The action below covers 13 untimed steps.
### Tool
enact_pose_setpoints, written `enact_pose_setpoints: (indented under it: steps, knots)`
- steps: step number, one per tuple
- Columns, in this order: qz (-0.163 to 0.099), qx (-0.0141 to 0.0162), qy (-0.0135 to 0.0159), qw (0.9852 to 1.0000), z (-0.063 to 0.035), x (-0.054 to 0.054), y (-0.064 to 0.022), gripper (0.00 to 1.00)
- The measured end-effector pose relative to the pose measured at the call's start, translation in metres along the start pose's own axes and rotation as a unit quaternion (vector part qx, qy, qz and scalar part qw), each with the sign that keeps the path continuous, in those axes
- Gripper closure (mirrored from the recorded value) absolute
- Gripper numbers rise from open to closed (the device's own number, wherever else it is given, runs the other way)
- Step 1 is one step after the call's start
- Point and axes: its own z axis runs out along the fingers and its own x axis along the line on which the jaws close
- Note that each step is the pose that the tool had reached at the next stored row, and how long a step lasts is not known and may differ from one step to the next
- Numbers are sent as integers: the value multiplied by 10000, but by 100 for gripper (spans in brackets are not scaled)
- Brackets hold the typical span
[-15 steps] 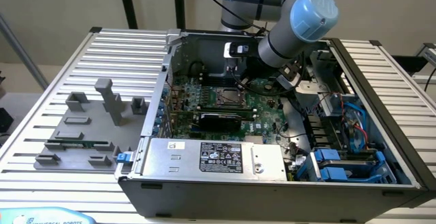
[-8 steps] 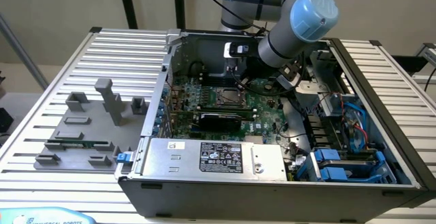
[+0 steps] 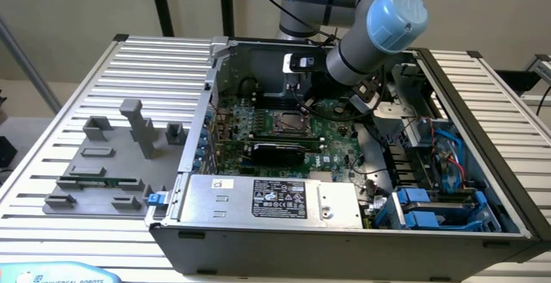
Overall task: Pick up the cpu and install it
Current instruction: 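Install the second cpu locking lever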
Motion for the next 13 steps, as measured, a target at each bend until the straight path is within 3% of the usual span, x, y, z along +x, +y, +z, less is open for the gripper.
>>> enact_pose_setpoints:
  steps: [13]
  knots:
    - [0,0,0,10000,0,0,0,89]
